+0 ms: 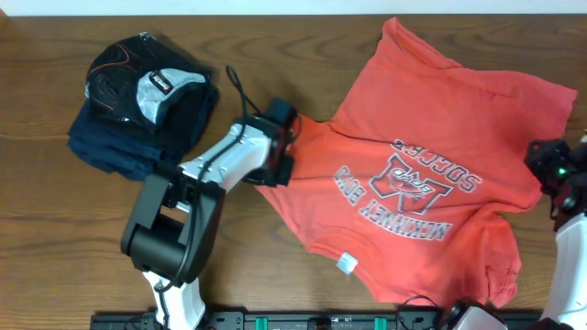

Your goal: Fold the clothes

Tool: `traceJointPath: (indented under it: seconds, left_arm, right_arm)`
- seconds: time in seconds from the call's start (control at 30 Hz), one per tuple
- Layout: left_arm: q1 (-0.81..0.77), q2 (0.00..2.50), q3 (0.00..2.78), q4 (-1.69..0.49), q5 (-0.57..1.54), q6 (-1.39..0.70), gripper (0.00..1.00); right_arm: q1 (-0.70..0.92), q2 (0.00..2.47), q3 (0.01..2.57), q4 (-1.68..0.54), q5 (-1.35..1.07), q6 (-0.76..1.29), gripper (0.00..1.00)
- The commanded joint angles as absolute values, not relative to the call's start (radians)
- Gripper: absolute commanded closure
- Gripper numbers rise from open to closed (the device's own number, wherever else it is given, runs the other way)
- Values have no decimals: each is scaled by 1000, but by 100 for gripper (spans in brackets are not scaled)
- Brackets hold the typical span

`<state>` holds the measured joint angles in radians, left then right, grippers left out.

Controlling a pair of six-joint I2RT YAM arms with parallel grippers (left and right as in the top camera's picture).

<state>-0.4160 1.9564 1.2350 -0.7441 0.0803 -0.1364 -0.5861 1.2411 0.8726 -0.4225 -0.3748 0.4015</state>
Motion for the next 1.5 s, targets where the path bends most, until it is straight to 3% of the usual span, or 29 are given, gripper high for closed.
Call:
traceJointPath:
  seconds: [0.0,0.17,0.4,0.57,0.8,1.1,1.3,1.47]
  left_arm:
    - [-287,2027,1221,-787,-84,-140,94]
    - [-218,1993,1313,-886,46,-128,92]
    - [-258,1856,1398,-958,177,-128,60]
    - [-297,1733,1401,-967,184,-128,45]
    - [-337,1641,1401,-968,184,-128,38]
    - [-339,1640,1400,-962,183,-128,38]
    - [-340,1644,1400,-956,184,-128,38]
    - [-355,1659,1385,-904,188,-128,38]
  right_arm:
    - [-515,1252,875,-412,-418,357,75]
    - [-397,1330,875,-346,-360,332,71]
    - [-337,1583,875,-73,-252,362,78]
    - [-358,1790,900,94,-205,410,85]
    - [-427,2011,1050,-32,-142,421,95]
    - [-668,2017,1161,-404,239,545,99]
    - [-851,1944,1203,-515,139,546,98]
    - [-908,1769,1208,-509,-184,490,80]
